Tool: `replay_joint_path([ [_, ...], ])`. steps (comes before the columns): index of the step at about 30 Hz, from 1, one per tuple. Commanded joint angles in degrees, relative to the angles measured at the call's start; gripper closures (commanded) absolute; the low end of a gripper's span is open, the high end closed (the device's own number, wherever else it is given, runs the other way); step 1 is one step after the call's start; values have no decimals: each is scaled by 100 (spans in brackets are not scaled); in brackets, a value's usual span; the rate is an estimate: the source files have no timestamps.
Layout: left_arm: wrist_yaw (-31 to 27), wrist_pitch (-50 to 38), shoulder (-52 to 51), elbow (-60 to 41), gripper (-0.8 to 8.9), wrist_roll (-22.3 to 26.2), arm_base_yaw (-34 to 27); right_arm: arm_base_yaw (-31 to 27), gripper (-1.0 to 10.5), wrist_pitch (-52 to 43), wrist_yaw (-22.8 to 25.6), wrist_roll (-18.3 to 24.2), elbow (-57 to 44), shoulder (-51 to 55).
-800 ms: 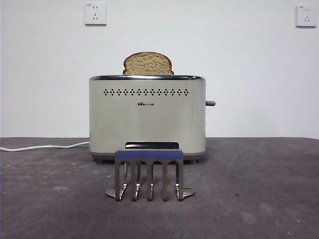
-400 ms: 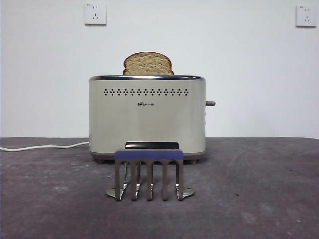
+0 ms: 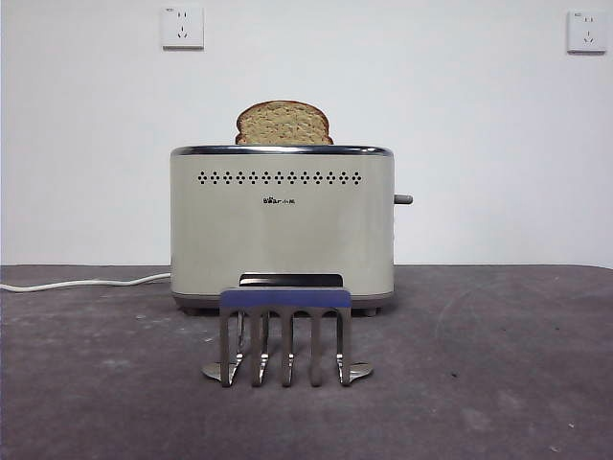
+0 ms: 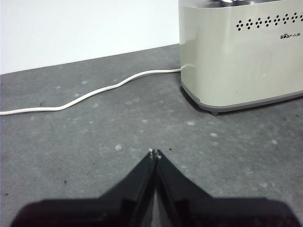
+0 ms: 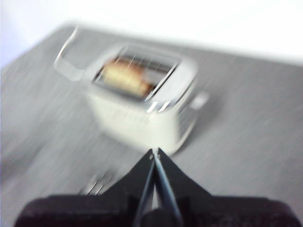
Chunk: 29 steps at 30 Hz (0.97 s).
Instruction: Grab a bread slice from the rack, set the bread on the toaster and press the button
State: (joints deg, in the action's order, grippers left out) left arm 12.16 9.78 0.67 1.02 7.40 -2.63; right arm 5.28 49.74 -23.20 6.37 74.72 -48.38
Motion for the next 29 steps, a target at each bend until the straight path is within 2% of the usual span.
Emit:
replay_joint_path([
  [1, -9, -15, -9, -81, 817, -37, -20, -160, 946, -439, 356, -398, -452, 437],
  [6, -9, -15, -9, -81, 817, -37, -20, -387, 946, -1475, 870, -533, -1779, 1523],
  [9, -9, -15, -9, -81, 817, -37, -20, -420, 946, -2162, 1019, -562, -2785, 2173],
  [14, -9, -15, -9, -81, 817, -37, -20, -420, 946, -3445, 1019, -592, -4430, 3119],
  [18, -9, -15, -9, -81, 817, -37, -20, -420, 946, -4105, 1029, -586, -5359, 3652],
  [23, -9, -15, -9, -81, 817, -37, -20, -420, 946, -4594, 1082, -487, -6192, 4127],
  [26, -9, -15, -9, -81, 817, -37, -20, -420, 946, -4645, 1329, -492, -6588, 4339],
  [29, -9, -15, -9, -81, 817, -37, -20, -420, 946, -4642, 1329, -494, -6907, 4505],
])
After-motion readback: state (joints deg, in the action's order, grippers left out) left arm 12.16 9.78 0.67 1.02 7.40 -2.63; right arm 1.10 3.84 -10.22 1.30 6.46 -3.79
